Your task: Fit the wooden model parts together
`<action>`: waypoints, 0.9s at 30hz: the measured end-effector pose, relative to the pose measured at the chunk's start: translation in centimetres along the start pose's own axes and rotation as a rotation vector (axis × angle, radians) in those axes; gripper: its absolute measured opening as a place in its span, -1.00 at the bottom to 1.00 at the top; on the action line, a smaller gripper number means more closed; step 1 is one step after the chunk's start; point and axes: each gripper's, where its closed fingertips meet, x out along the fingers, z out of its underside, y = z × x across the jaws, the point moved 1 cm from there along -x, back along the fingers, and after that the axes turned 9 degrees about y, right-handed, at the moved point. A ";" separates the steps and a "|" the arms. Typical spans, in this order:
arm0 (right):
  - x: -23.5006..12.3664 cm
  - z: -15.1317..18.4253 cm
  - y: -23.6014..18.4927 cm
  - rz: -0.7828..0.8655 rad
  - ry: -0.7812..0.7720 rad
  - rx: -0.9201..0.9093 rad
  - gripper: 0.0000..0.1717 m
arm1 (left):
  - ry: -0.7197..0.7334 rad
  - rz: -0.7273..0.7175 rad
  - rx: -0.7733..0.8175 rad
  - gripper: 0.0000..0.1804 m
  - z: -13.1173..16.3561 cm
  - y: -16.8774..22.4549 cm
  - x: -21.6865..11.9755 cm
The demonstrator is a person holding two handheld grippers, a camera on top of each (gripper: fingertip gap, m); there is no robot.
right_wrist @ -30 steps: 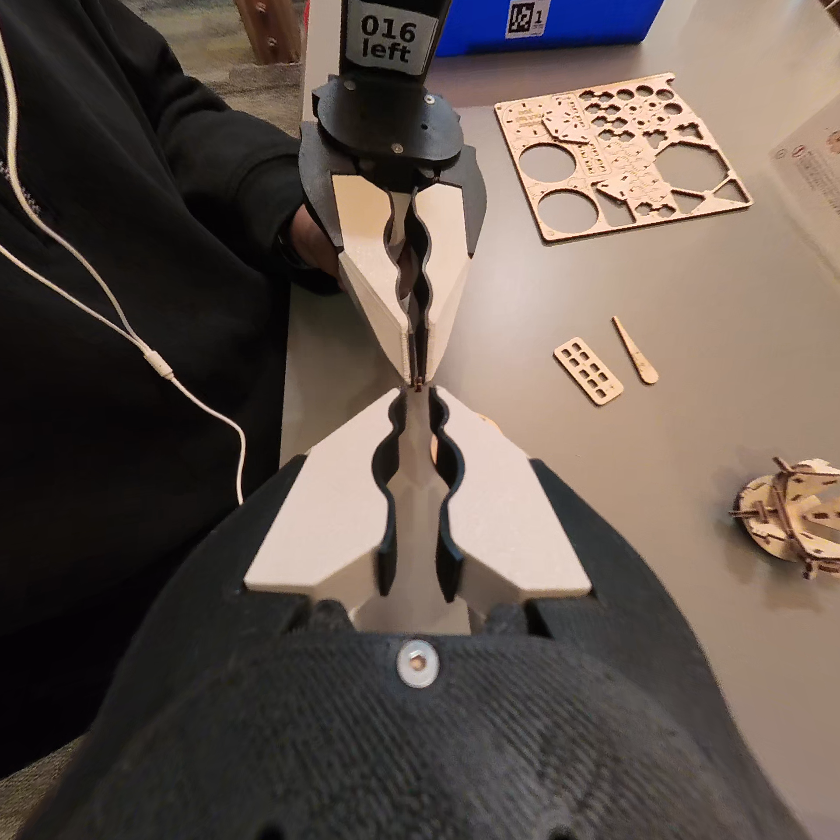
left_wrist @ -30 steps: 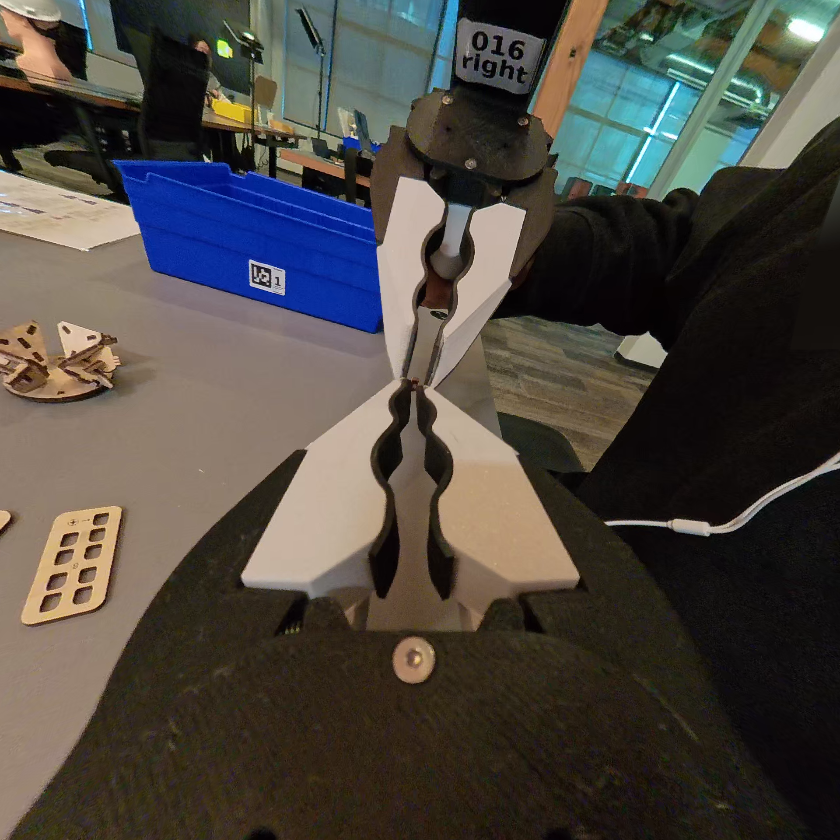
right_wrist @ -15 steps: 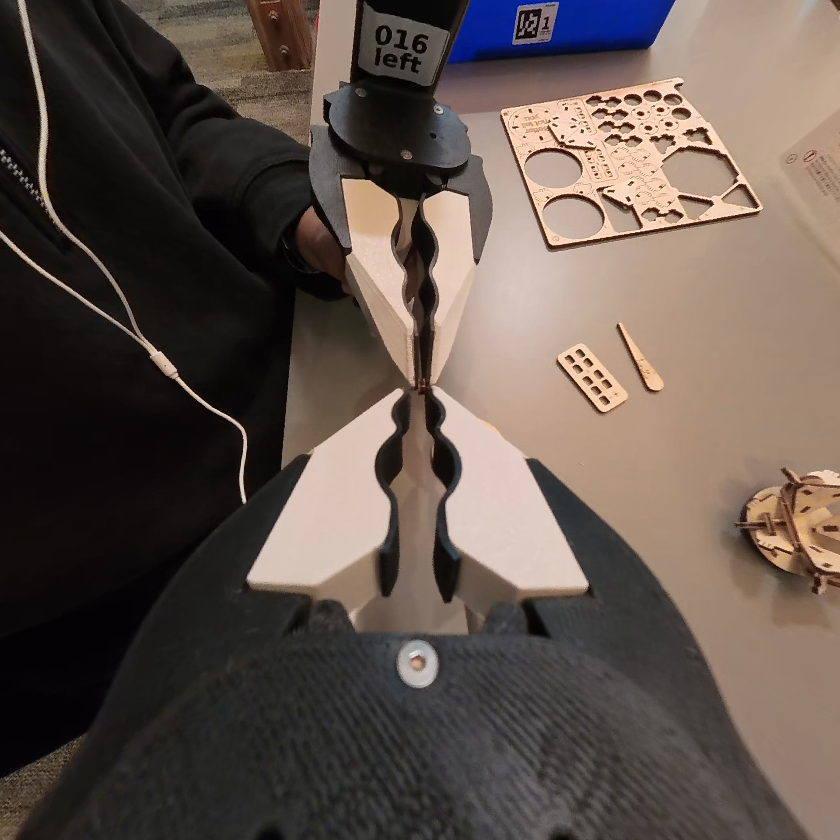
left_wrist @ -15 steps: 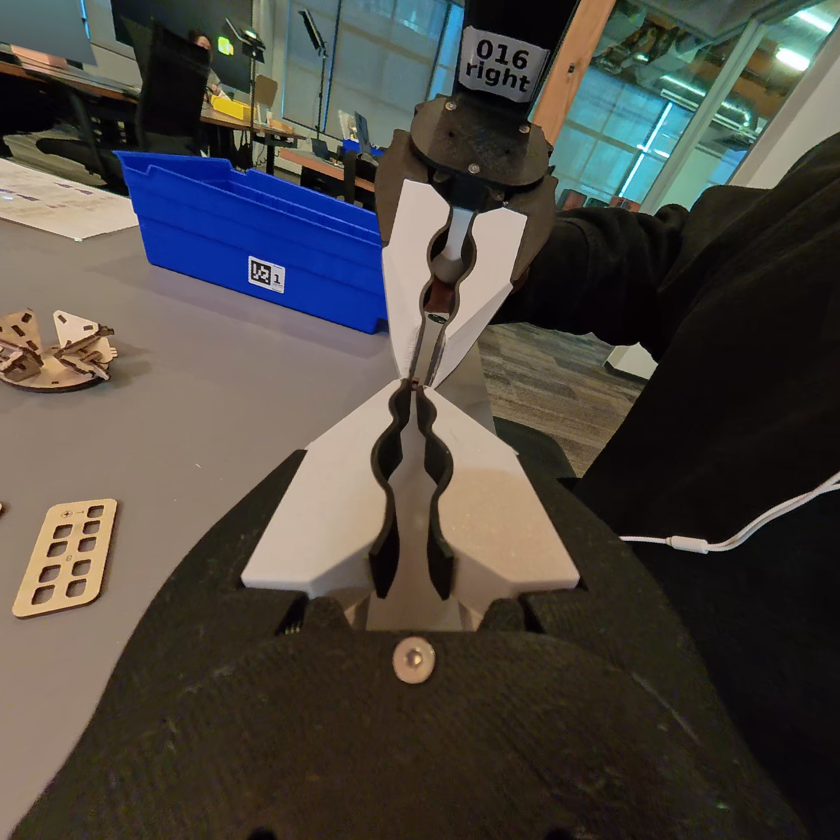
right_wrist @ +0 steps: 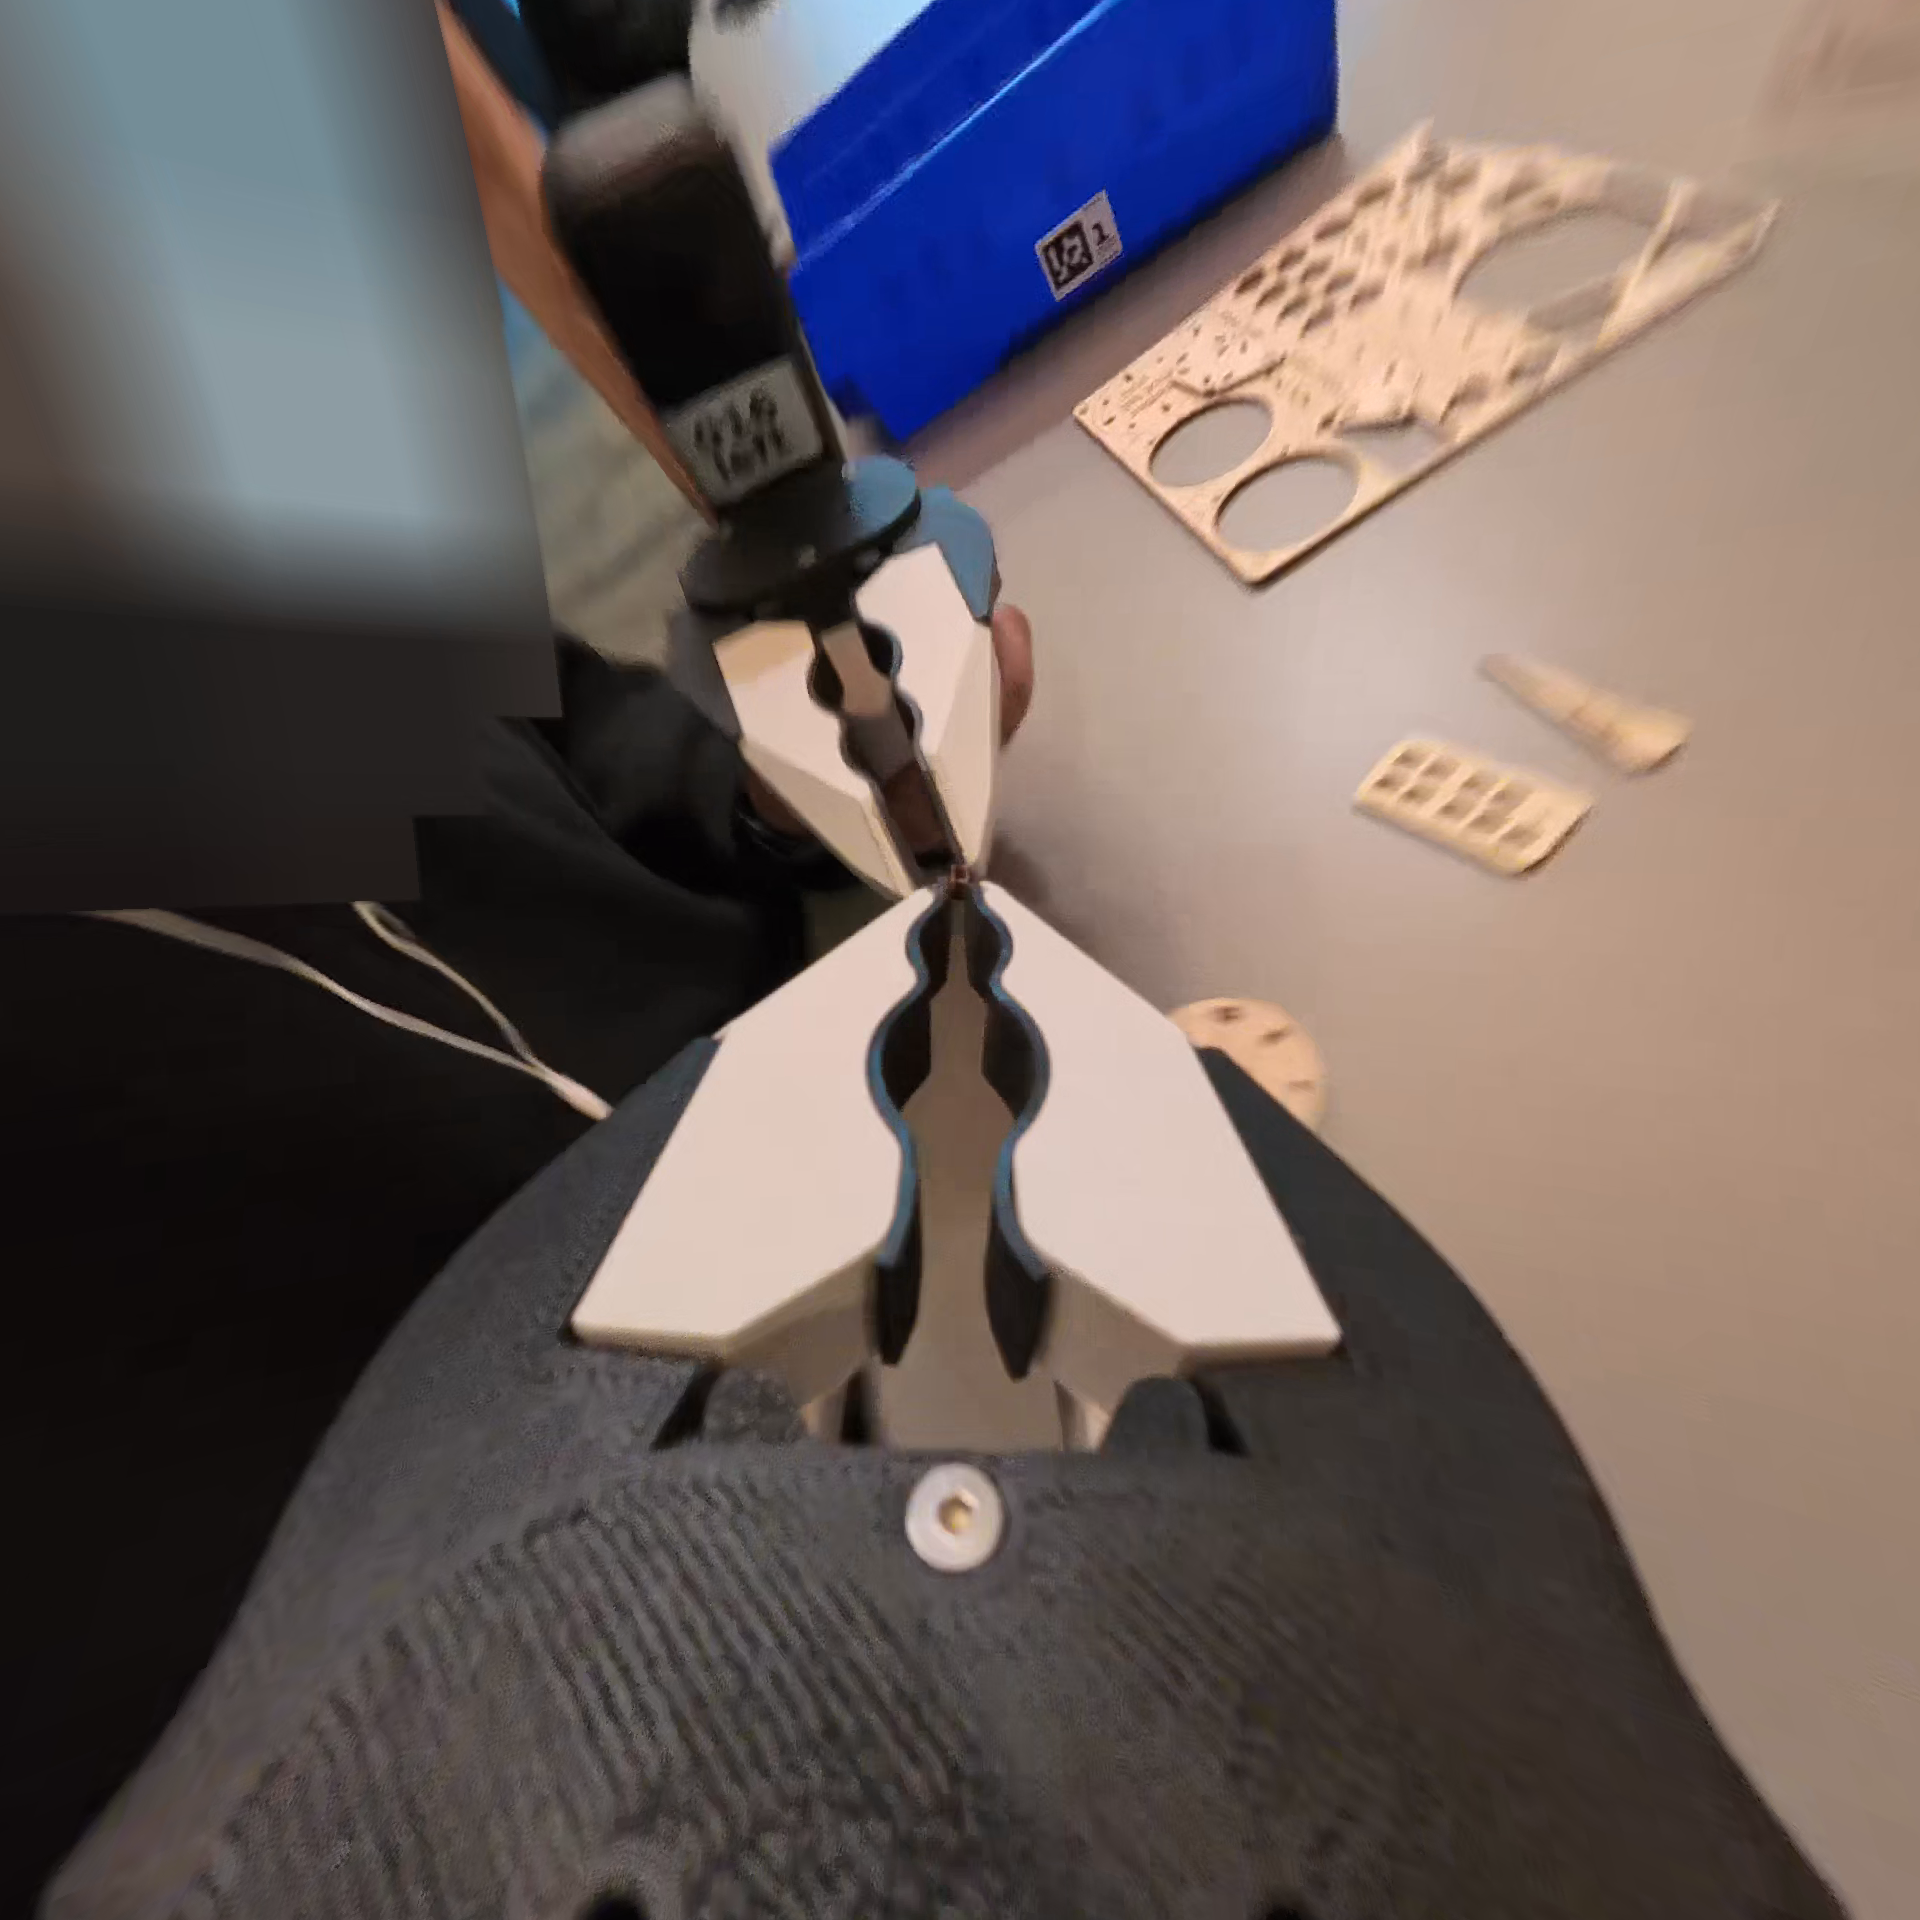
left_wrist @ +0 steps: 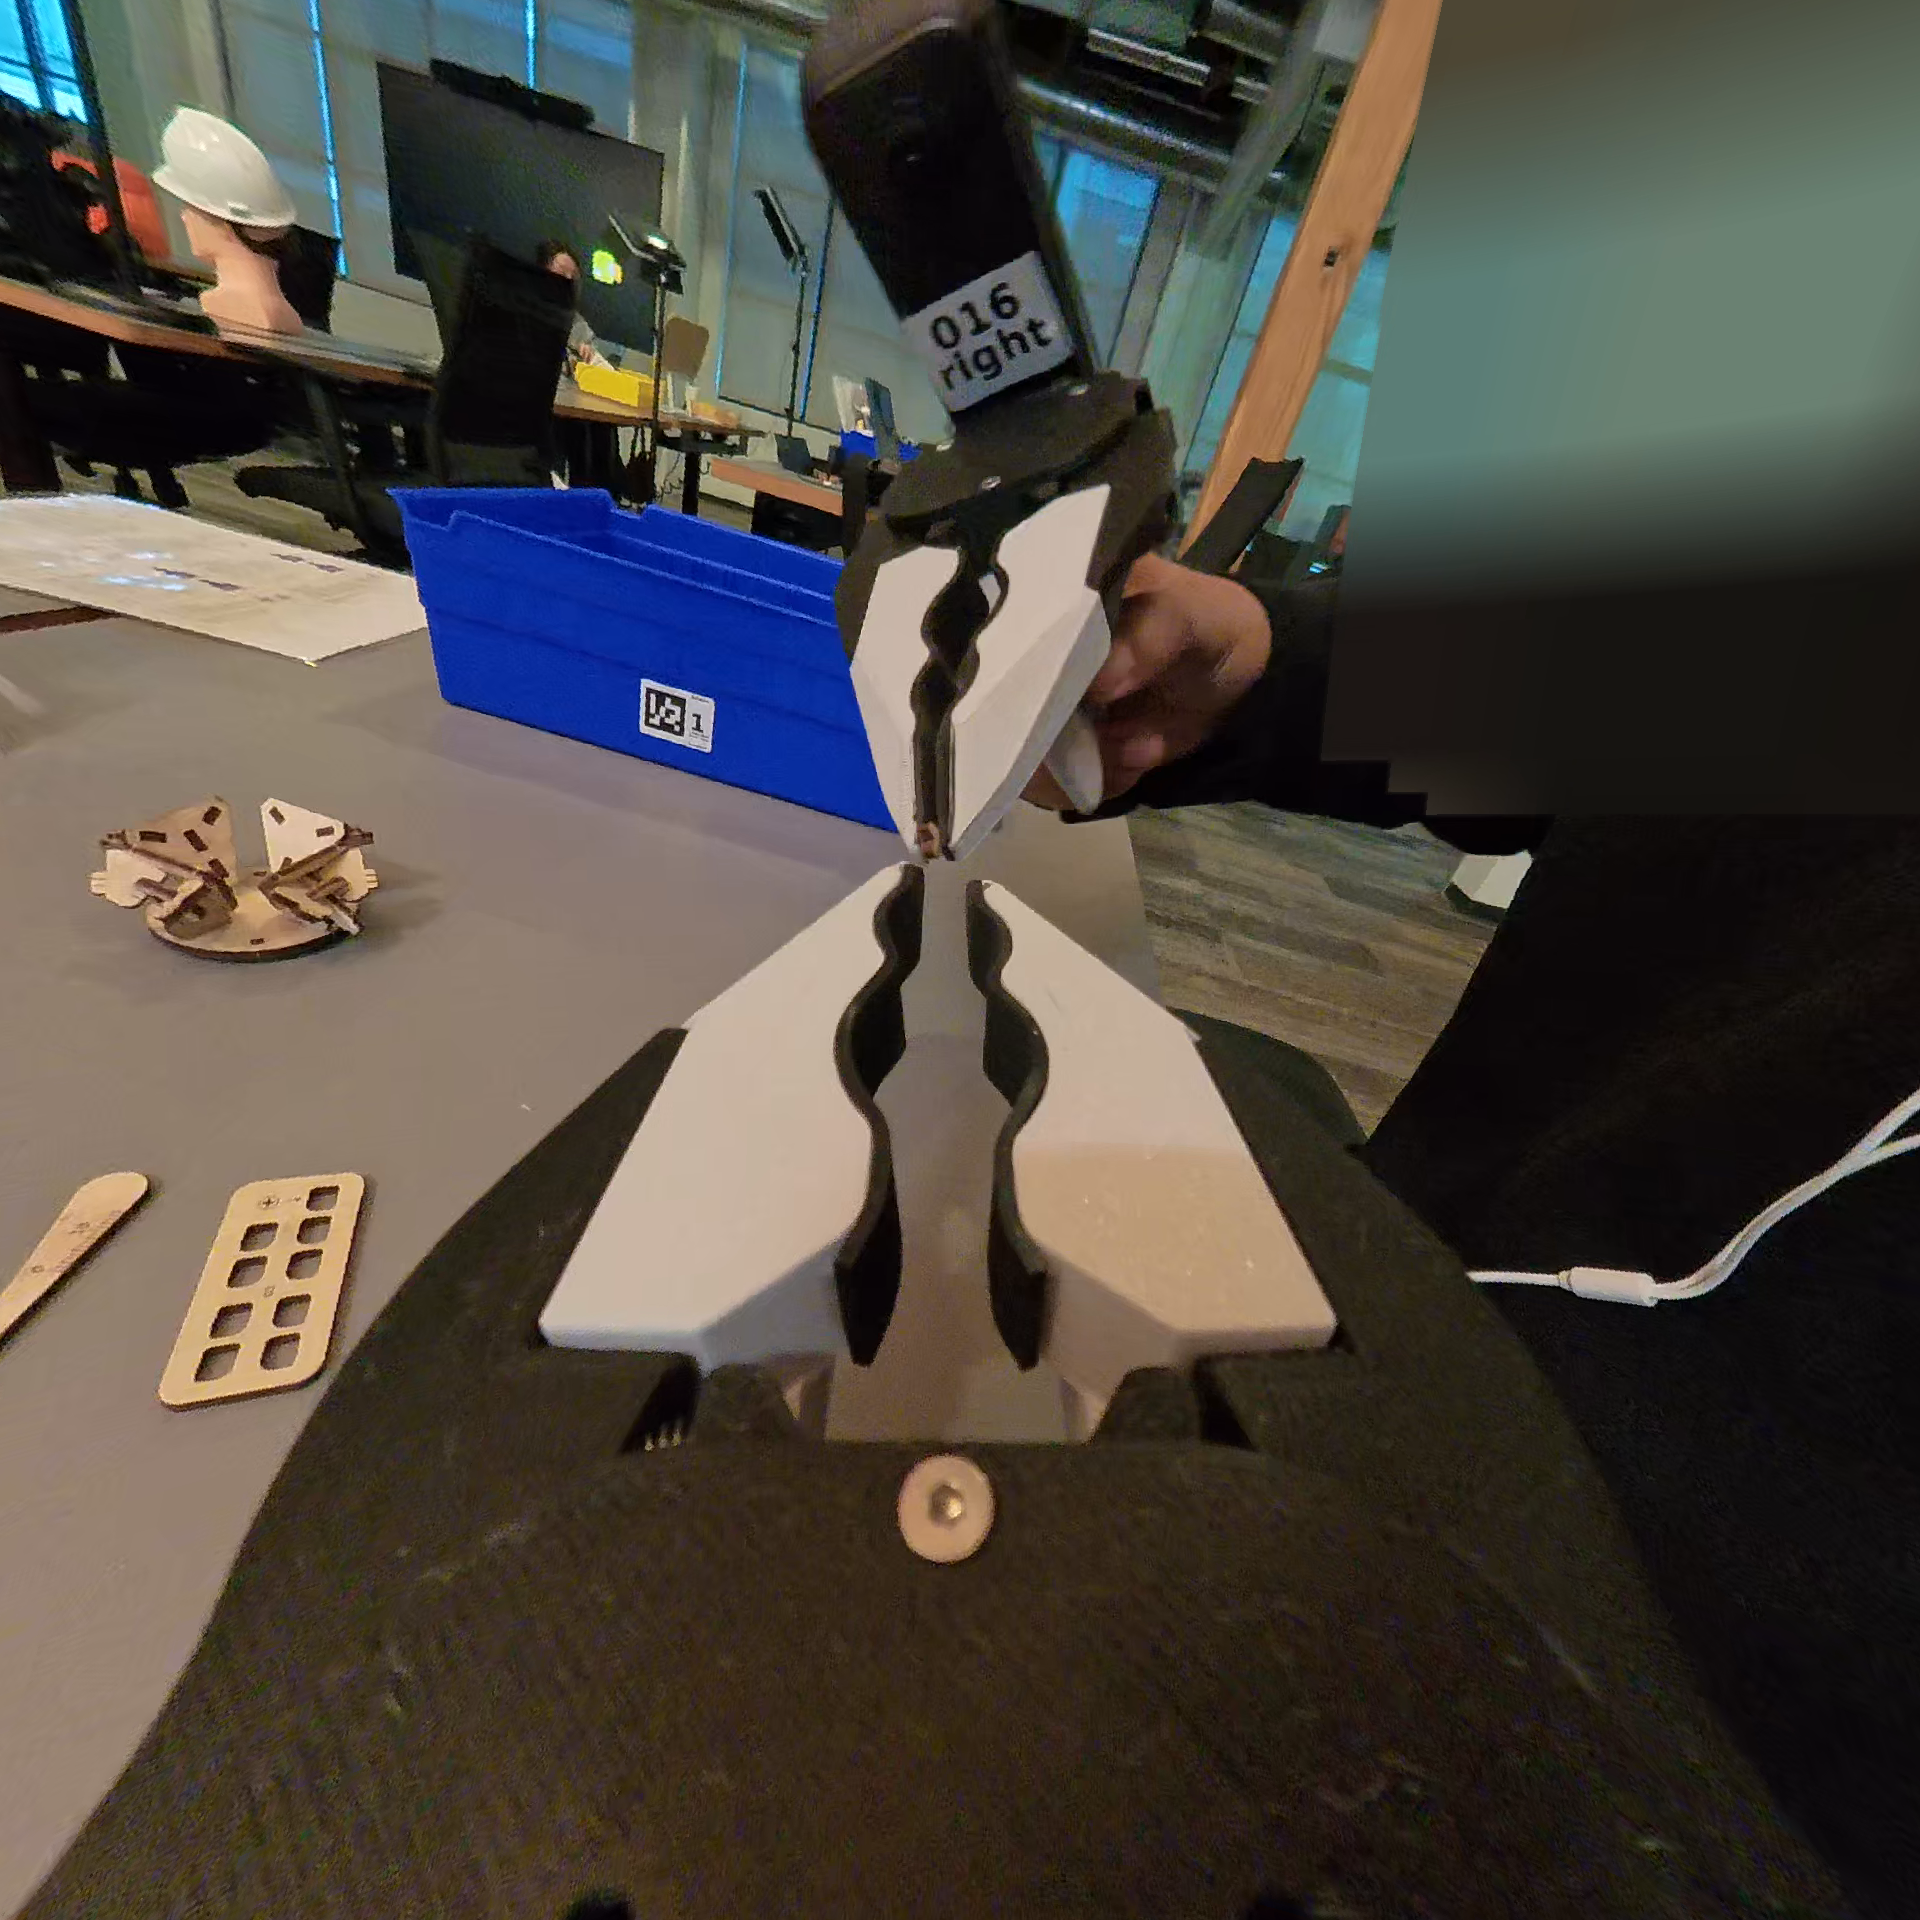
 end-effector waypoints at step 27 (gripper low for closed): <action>0.3 -1.4 -2.1 -0.222 0.188 0.597 -1.00 | 0.122 -0.028 0.220 -0.99 -2.4 1.4 -0.7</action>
